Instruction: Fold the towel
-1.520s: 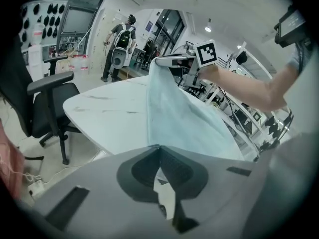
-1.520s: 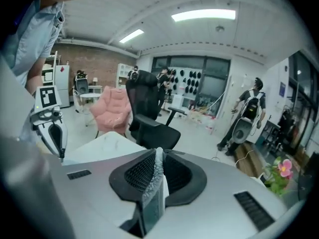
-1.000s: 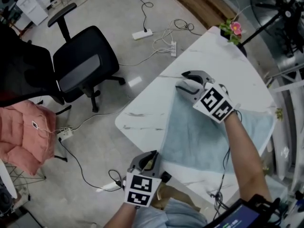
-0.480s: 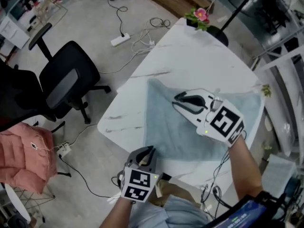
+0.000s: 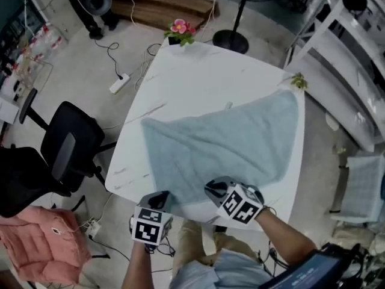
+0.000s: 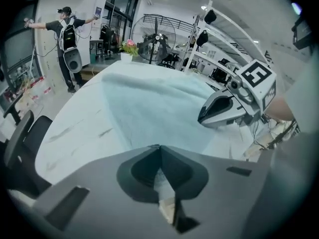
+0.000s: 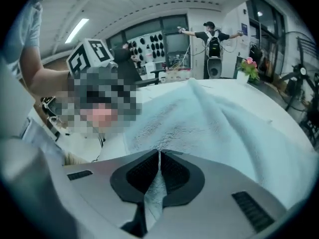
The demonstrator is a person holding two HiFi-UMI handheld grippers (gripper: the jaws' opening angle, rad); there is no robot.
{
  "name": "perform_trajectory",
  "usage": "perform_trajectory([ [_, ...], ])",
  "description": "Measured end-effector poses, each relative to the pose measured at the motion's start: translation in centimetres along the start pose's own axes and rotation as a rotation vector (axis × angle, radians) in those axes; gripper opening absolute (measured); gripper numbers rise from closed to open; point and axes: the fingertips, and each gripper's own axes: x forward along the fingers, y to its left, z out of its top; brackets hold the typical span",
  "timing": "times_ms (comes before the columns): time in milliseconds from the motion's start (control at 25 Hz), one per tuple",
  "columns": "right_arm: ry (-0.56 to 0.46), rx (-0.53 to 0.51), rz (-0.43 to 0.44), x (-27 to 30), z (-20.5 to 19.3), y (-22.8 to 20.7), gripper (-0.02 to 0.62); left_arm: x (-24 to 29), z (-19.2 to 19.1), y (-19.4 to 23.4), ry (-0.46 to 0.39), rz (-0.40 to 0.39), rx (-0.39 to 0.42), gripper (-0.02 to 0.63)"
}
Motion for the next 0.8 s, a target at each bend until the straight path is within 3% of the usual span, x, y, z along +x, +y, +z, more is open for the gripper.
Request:
perform_trajectory([
  [360,0.019,-0.003,0.081,0.6,0.6,5.3,0.031,-3.2,-4.2,0.4,0.054,0.014,-0.016,0.009],
  [600,0.030,-0.024,0.150,1.7,1.1,8.2,0.017,-4.3,-8.0,2.0,0.129,0.088,0.014,0.009],
  [800,-0.069,0.038,0.163,0.5,3.0,7.9,0.066,-6.6,-5.5,2.0,0.014,0.095,-0.085,0.009],
])
